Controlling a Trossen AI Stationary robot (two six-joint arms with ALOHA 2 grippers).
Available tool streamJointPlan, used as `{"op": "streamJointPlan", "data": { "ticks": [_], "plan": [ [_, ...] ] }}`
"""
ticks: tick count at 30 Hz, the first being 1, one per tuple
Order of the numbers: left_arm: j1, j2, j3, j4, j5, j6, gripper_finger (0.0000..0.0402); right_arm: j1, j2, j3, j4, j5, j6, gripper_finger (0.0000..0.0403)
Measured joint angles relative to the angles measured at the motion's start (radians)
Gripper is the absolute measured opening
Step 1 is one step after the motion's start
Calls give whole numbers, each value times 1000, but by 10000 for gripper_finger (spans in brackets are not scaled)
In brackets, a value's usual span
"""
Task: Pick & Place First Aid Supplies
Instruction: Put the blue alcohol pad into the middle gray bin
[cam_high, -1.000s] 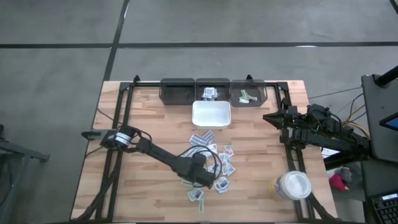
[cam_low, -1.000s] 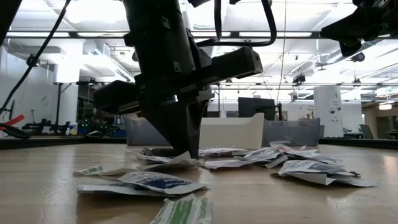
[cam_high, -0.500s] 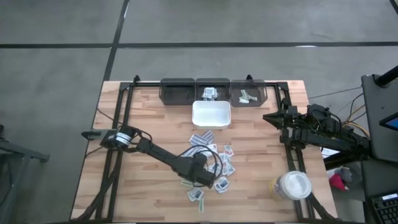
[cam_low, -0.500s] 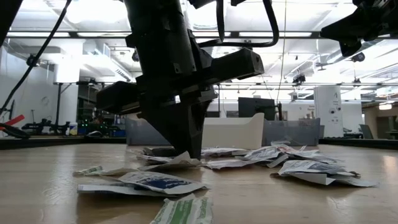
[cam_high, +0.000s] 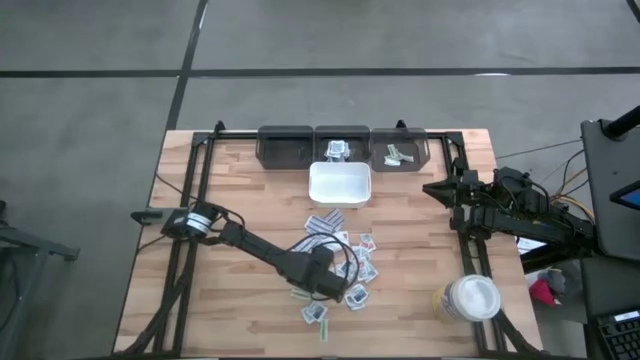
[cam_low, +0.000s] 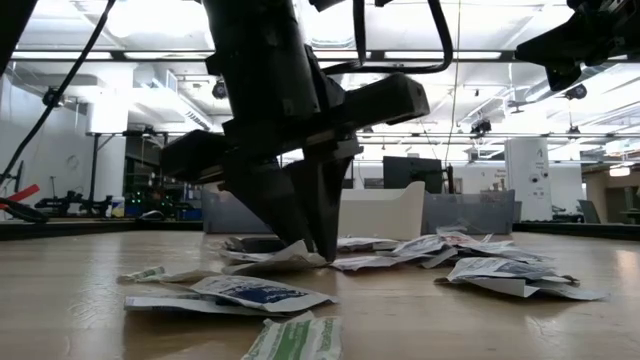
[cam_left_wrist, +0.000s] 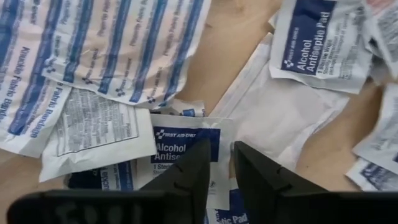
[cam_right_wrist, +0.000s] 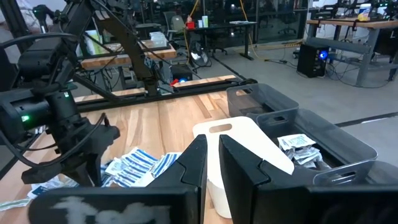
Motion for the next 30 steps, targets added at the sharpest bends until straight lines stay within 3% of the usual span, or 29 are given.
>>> {"op": "streamJointPlan", "data": {
  "ticks": [16,30],
  "plan": [
    [0,31,11,15,2,45,93,0,0,0,0,0,-4,38],
    [2,37,-5,-44,-129,132,27,0,0,0,0,0,-3,38]
  ]
}}
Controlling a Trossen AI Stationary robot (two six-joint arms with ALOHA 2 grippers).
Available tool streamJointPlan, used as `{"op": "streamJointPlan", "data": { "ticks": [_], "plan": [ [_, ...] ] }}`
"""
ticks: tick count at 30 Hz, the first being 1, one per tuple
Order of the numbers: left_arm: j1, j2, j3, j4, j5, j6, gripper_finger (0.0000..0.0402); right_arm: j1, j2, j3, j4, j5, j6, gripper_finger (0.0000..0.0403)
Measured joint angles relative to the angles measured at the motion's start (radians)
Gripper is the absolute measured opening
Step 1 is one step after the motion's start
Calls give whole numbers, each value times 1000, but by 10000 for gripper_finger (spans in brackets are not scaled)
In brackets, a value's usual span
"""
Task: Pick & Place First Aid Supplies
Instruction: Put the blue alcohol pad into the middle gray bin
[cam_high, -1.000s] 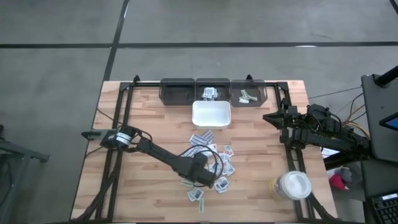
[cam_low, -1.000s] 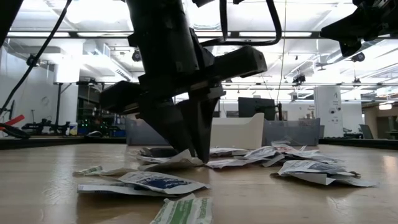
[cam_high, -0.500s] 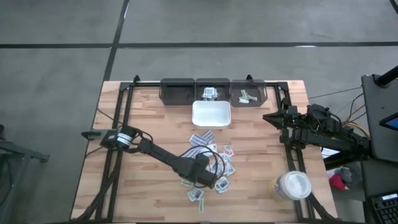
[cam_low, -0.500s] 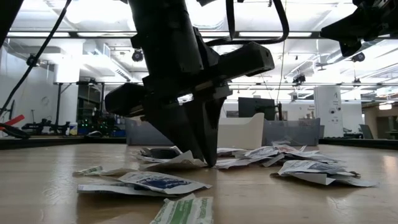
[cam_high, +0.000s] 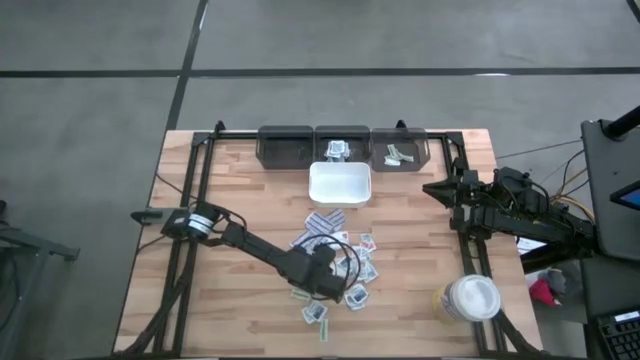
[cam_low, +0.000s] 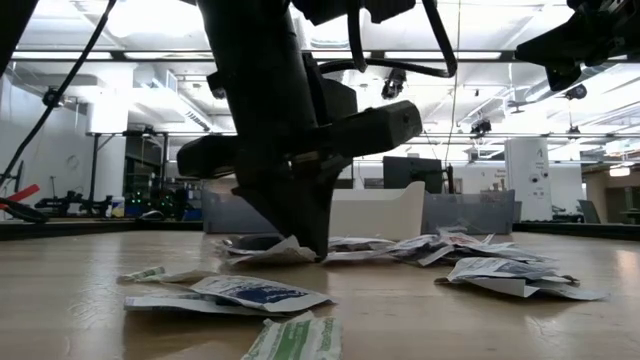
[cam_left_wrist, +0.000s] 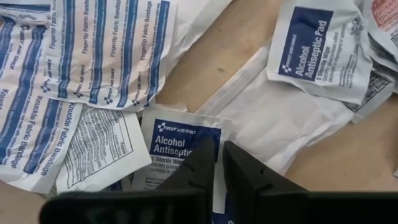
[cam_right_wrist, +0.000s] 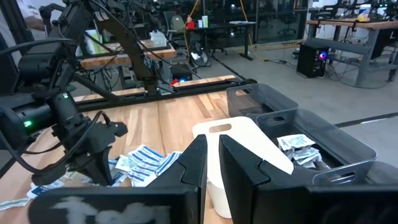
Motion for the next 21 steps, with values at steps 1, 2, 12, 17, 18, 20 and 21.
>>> {"op": "streamJointPlan", "data": {
  "ticks": [1,2,12,17,18,20,21],
  "plan": [
    [0,0,0,0,0,1,22,0,0,0,0,0,0,38],
    [0,0,2,-1,0,4,16,0,0,0,0,0,0,38],
    [3,3,27,-9,-11,32,1,0,0,0,0,0,0,38],
    [7,2,40,-14,-12,38,0,0,0,0,0,0,0,38],
    [8,2,43,-15,-12,38,0,0,0,0,0,0,0,38],
    [8,2,51,-13,-11,38,0,0,0,0,0,0,0,38],
    [9,2,56,-13,-10,38,0,0,0,0,0,0,0,38]
  ]
}}
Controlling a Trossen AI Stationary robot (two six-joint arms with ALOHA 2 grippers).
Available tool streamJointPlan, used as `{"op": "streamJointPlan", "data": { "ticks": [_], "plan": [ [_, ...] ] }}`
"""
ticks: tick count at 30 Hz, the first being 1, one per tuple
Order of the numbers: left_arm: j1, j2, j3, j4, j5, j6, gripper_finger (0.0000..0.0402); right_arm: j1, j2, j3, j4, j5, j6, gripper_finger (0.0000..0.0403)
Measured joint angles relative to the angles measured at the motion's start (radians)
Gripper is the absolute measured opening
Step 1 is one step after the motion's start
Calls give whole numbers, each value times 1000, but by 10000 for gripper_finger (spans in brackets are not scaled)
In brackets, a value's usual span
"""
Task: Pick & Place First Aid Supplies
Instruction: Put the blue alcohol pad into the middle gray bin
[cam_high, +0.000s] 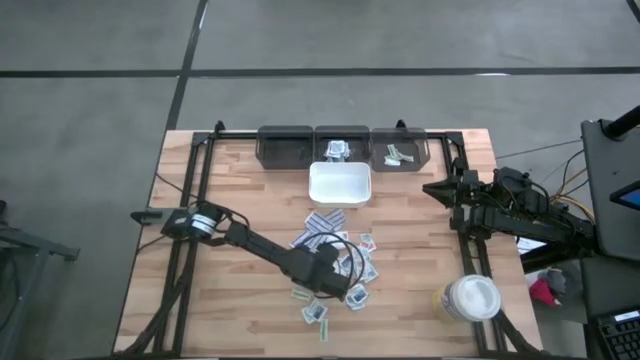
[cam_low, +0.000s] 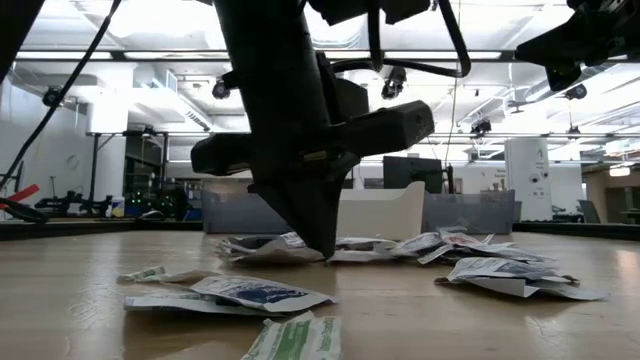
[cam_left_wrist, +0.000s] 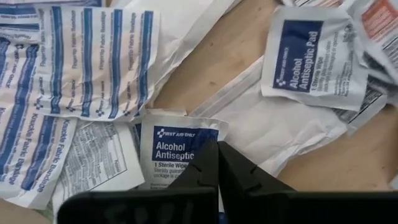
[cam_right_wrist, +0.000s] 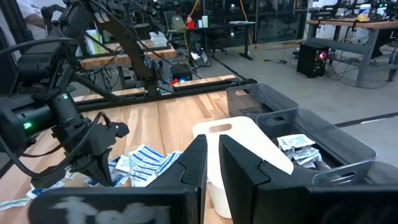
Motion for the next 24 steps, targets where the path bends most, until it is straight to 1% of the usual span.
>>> {"op": "streamJointPlan", "data": {
  "ticks": [8,16,19,21,24],
  "plan": [
    [4,-2,55,5,-5,2,0,0,0,0,0,0,3,38],
    [17,-4,103,5,-9,42,0,0,0,0,0,0,1,38],
    [20,-4,141,10,-17,87,0,0,0,0,0,0,1,38],
    [22,-4,180,15,-40,142,0,0,0,0,0,0,0,38],
    [26,-5,245,16,-114,250,0,0,0,0,0,0,0,38]
  ]
}}
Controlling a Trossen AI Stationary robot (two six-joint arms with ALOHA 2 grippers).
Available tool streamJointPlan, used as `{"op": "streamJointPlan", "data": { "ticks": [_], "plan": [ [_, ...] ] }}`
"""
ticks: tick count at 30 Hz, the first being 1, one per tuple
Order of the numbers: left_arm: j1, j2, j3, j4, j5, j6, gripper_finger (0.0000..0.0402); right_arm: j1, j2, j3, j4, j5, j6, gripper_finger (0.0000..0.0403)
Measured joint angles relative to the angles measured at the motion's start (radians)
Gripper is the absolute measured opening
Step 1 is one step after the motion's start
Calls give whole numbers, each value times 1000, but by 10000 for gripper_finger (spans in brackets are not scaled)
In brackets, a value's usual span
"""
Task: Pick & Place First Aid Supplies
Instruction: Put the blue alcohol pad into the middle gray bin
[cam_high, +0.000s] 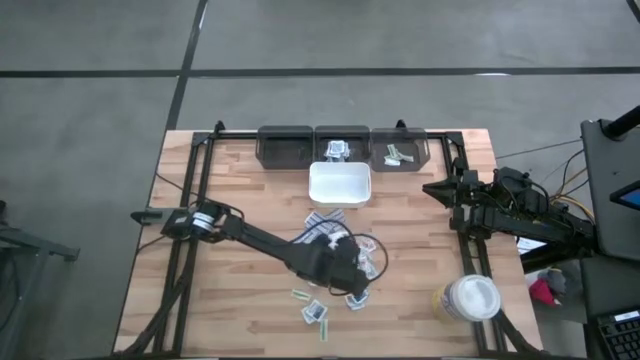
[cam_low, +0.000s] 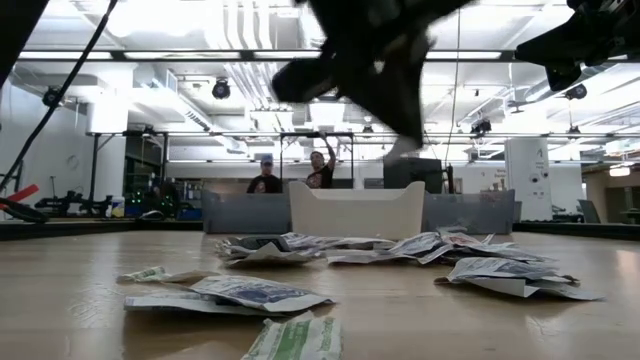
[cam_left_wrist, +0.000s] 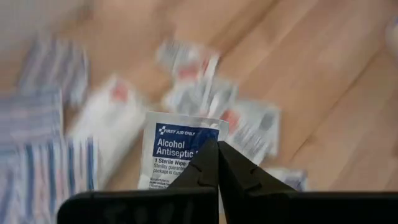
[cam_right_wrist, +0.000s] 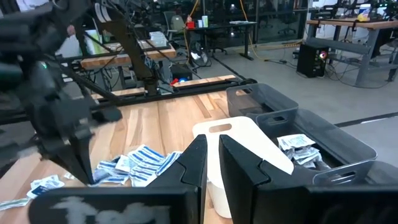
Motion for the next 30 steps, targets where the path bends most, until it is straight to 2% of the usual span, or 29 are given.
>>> {"op": "streamJointPlan", "data": {
  "ticks": [6,10,24,30],
  "plan": [
    [23,-2,116,3,-140,298,0,0,0,0,0,0,0,38],
    [59,-2,149,1,-173,457,0,0,0,0,0,0,0,38],
    [327,-2,163,36,-150,874,0,0,0,0,0,0,0,38],
    [456,-2,154,88,-52,1033,0,0,0,0,0,0,0,38]
  ]
}}
